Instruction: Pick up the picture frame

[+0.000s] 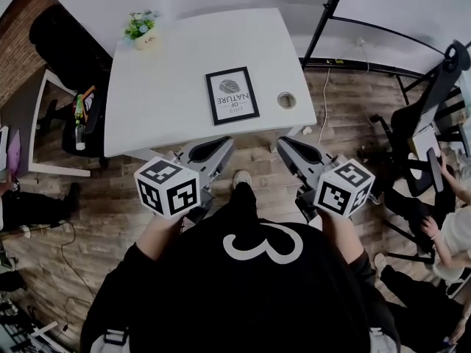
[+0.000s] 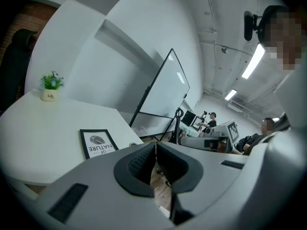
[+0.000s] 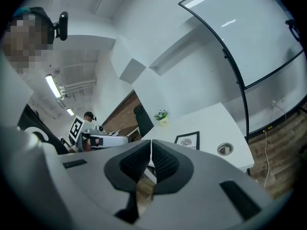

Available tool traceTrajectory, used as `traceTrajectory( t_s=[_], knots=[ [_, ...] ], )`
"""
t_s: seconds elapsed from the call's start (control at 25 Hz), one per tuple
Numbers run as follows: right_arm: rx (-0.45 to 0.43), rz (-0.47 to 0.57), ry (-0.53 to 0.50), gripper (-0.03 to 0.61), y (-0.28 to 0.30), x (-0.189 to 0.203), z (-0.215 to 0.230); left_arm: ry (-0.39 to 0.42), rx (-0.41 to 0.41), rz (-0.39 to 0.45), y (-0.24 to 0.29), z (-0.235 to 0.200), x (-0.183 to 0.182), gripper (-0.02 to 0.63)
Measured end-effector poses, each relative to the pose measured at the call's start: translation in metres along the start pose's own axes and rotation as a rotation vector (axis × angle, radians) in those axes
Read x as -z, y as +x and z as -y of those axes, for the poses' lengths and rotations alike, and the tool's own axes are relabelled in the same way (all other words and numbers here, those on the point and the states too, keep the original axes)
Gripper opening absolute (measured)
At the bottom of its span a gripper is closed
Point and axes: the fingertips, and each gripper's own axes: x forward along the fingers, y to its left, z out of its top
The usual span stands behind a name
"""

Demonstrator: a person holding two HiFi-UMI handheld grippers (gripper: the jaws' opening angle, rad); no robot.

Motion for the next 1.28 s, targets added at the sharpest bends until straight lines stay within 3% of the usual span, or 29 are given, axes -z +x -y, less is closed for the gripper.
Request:
traceTrajectory(
  t_s=[0.52, 0.96, 1.28],
  knots=[
    [-0.014, -0.095, 0.049, 0.026, 0.074, -0.012, 0.063, -0.064, -0.030, -0.054, 0.050, -0.081, -0.020, 0.019],
    [-0.040, -0.149, 0.091, 0.026, 0.119, -0.008, 0.091, -0.110, -0.135, -0.072, 0.066, -0.138, -0.018, 0.025],
    [-0.026, -0.165, 0.113, 0.028, 0.145, -0.013, 0.115, -0.130, -0.156, -0.092, 0.076, -0.165, -0.020, 0.067]
  ],
)
